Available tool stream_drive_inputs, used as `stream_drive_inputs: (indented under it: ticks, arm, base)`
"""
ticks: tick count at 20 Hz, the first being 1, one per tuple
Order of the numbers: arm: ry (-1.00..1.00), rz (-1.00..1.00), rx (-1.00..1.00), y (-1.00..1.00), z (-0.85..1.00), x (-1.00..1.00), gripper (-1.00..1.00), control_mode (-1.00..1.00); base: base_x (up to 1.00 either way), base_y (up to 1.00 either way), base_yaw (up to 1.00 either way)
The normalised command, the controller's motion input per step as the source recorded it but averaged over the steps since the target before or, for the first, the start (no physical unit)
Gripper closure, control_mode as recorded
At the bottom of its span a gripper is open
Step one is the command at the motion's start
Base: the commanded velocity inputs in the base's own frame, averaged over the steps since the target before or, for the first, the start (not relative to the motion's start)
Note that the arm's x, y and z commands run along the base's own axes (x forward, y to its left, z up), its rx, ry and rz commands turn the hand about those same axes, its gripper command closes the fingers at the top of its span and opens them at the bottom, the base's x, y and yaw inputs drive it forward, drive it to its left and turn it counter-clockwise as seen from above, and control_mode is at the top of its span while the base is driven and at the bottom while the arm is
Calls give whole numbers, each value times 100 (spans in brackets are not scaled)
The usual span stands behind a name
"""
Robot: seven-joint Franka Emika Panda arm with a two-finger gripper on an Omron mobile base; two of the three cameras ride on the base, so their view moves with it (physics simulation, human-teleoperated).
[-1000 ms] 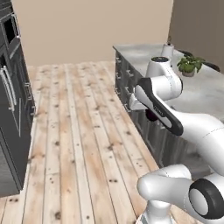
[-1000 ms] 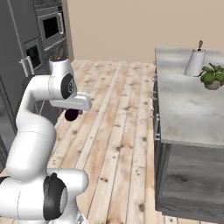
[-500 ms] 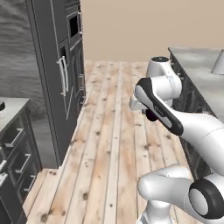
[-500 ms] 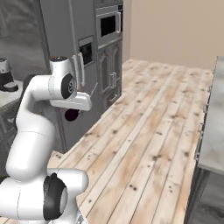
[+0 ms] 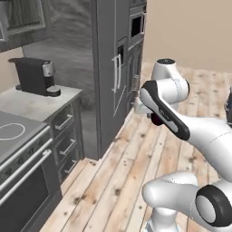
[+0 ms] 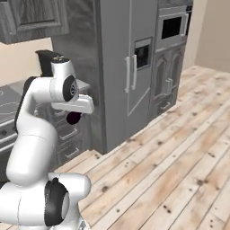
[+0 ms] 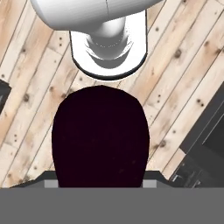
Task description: Turn on the sink faucet. Then move the eggplant from the counter to the sink. Turn off the sink. Move the vegetable from the sink to the pot next to the stove. Finally move the pot to the front right burner.
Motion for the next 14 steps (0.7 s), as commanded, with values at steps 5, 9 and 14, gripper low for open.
stream_drive_inputs:
  ticks: [5, 9, 14]
  arm:
    - [0, 0, 0, 0, 0, 0, 100, 100]
    - [0, 0, 0, 0, 0, 0, 100, 100]
    - [0, 0, 0, 0, 0, 0, 100, 100]
  base:
    - [-17, 23, 52]
    - [-12, 25, 52]
    - [-7, 26, 52]
